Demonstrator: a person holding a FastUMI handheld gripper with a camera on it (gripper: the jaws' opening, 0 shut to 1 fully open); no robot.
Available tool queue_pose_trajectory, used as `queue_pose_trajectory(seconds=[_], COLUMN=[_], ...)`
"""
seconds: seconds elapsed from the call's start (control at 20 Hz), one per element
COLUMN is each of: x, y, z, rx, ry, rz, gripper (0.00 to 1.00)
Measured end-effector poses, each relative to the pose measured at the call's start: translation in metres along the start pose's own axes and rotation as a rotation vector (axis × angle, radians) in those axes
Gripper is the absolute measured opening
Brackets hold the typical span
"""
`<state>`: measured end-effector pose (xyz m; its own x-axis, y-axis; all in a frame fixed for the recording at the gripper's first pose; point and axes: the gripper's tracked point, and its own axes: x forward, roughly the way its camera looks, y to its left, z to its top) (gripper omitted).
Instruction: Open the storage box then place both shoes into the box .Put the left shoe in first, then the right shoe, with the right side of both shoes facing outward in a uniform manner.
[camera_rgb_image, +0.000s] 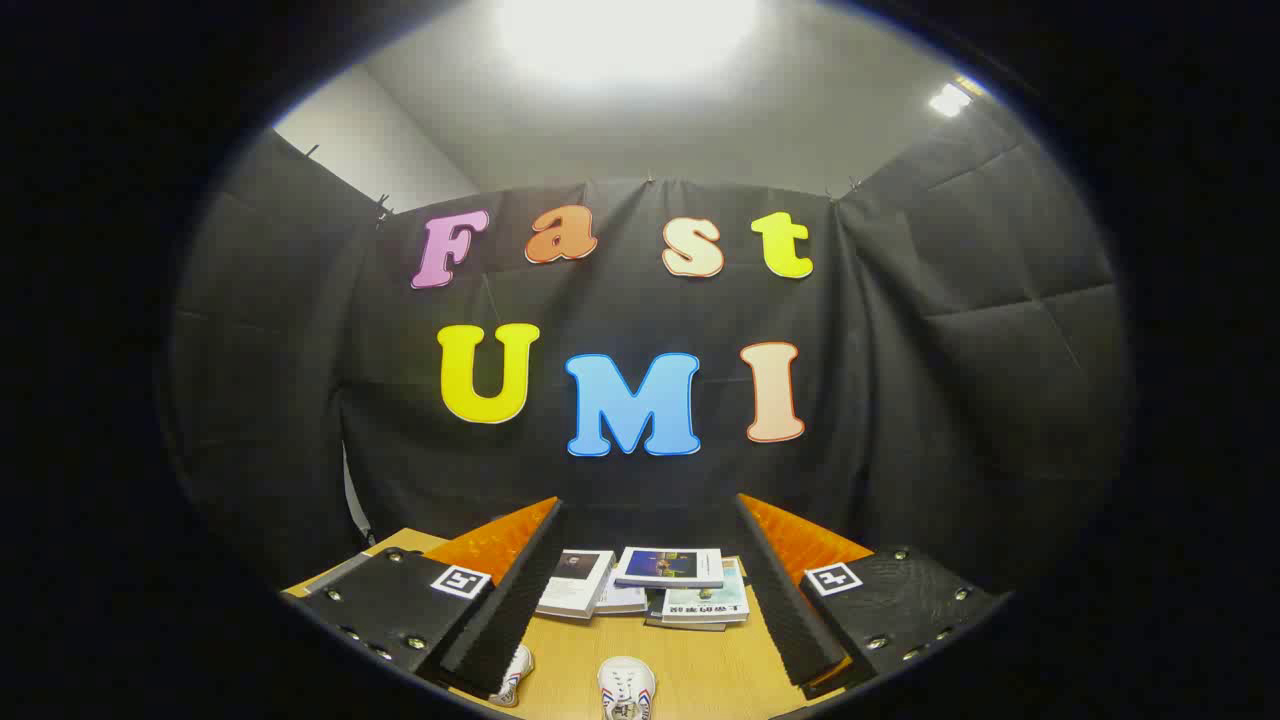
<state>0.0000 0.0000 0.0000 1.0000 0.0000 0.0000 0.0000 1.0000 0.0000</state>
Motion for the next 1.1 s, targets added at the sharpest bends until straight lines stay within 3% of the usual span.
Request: queue_pose_trajectory(seconds=[0.35, 0.75, 1.1], x=[0.004, 0.009, 0.029], y=[0.011, 0.006, 0.032], z=[0.005, 0.008, -0.039], rx=[-0.019, -0.012, 0.019], ry=[-0.044, -0.075, 0.013], rz=[0.039, 0.018, 0.127], gripper=[0.98, 0.98, 0.99])
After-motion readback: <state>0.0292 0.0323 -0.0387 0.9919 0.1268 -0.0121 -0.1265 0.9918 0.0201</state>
